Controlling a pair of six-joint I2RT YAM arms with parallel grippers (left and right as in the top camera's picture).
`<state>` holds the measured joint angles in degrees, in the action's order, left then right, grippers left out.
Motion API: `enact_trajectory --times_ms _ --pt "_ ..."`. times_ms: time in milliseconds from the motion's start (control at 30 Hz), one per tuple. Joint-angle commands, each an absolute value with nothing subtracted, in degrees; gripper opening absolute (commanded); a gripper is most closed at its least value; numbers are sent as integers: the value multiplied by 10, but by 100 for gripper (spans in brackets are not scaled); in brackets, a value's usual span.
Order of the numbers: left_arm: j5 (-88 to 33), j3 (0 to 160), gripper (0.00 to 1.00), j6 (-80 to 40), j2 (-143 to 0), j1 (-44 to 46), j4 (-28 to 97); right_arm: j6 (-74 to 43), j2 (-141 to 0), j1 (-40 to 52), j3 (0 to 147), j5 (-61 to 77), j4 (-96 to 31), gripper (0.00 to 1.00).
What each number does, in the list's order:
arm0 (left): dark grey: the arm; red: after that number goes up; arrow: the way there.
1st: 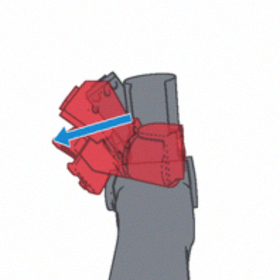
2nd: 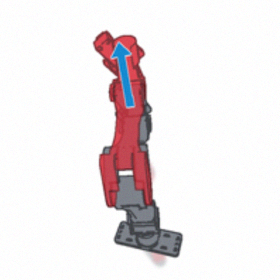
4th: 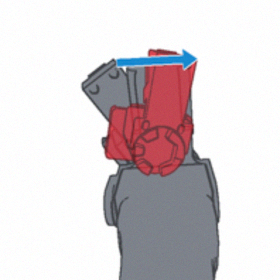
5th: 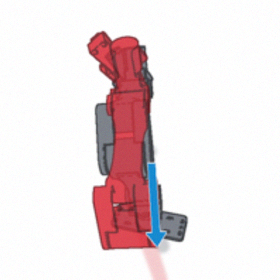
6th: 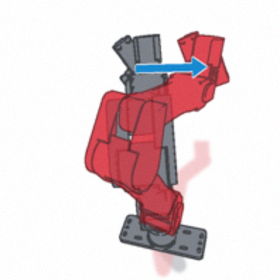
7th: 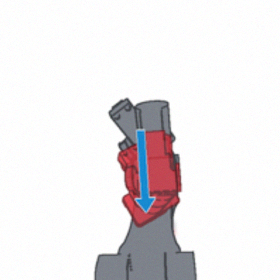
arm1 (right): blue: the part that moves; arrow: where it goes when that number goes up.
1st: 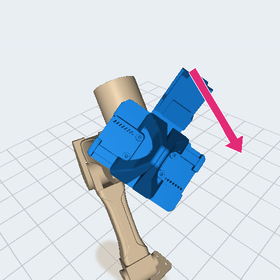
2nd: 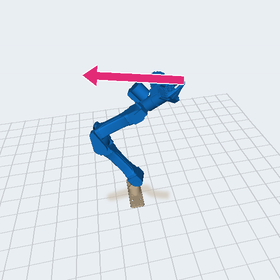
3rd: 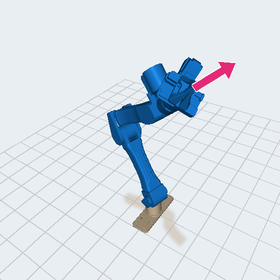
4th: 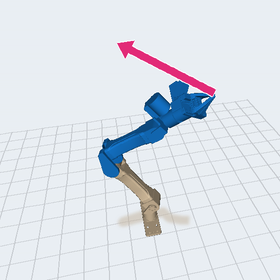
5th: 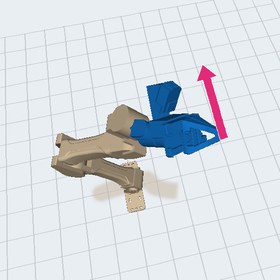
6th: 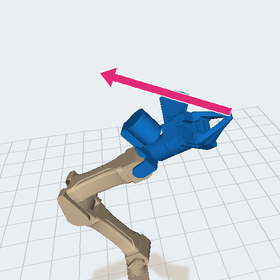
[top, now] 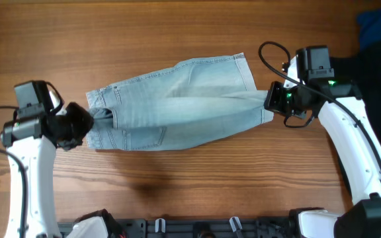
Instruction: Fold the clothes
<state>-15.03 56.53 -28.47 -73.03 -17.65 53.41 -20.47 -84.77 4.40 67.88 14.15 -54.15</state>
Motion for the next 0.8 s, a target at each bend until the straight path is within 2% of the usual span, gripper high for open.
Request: enact_trajectory --times_ms 0,267,400,433,467,500,533,567,600,767 --pt "-139 577 4 -292 -761 -185 477 -195 -870 38 692 147 -521 4" --pt "-156 577 4 -292 -823 -176 368 -195 -935 39 713 166 -457 4" --pt "-156 577 4 -295 -861 -171 292 -197 -967 41 732 212 -360 5" --pt "-156 577 4 -302 -874 -171 264 -197 -977 42 736 221 -320 8" --pt "-156 577 11 -311 -887 -171 234 -197 -986 45 736 229 -274 19" --pt "-156 577 28 -318 -897 -171 213 -197 -992 47 736 236 -244 46" --pt "-158 577 52 -327 -909 -170 188 -196 -999 49 736 246 -217 87" --pt "-175 577 85 -326 -920 -170 175 -197 -1003 49 736 256 -205 100" --pt "-185 577 100 -326 -925 -170 174 -202 -1004 49 736 256 -207 100" --pt "-197 577 100 -317 -927 -171 208 -192 -1004 49 736 234 -272 100"
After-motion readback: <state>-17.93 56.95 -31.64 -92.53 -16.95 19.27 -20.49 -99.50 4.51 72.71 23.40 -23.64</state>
